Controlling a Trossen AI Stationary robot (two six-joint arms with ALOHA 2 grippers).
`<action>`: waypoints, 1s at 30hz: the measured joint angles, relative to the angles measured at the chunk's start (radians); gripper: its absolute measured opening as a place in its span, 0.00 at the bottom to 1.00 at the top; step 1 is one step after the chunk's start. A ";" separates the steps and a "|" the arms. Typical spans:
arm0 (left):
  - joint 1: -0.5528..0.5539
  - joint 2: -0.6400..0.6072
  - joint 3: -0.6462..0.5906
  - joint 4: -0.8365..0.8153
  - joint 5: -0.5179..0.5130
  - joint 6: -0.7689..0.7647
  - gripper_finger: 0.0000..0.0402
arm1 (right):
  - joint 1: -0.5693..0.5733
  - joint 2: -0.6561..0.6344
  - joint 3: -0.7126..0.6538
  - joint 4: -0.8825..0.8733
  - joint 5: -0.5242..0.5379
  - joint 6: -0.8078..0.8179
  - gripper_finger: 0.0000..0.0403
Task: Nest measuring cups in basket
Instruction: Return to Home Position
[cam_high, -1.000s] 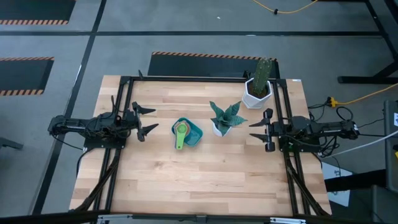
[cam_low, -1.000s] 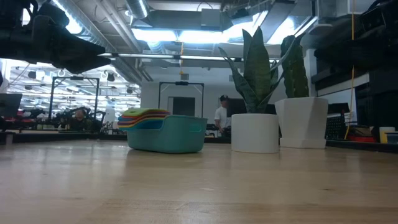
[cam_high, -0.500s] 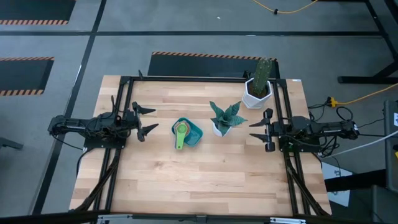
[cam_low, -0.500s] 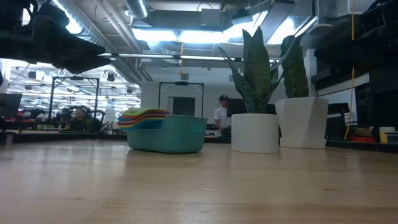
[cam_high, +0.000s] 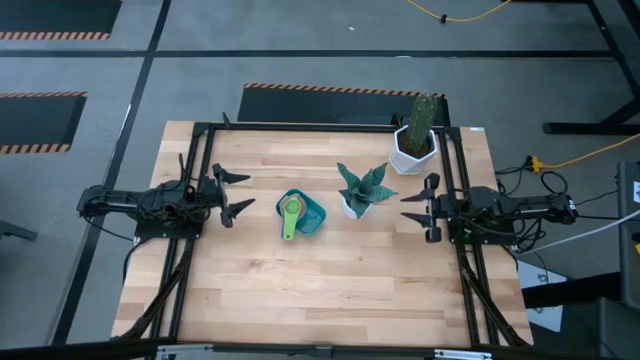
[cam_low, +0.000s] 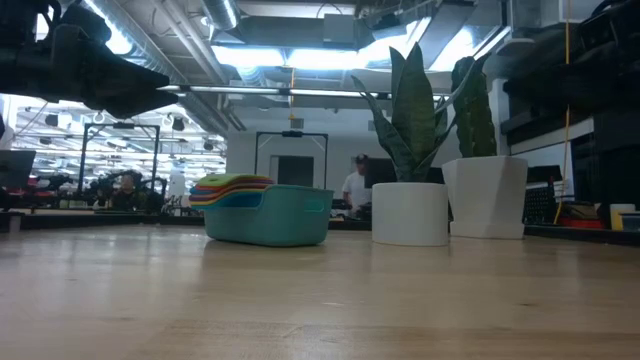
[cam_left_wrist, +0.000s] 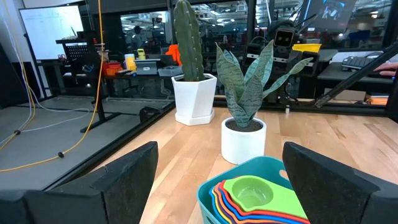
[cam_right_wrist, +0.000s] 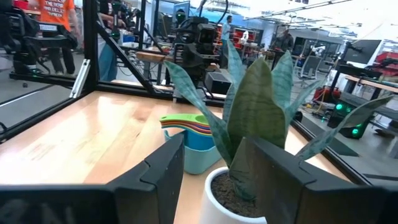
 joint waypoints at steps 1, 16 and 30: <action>0.000 0.000 0.000 0.000 0.000 0.000 0.84 | 0.000 0.000 0.000 0.000 0.004 0.000 0.44; 0.000 0.000 0.000 0.000 0.000 0.000 0.84 | 0.000 0.000 0.000 0.018 0.127 -0.071 0.44; 0.000 0.000 0.000 0.000 0.000 0.000 0.84 | 0.000 0.000 0.000 0.019 0.127 -0.033 0.44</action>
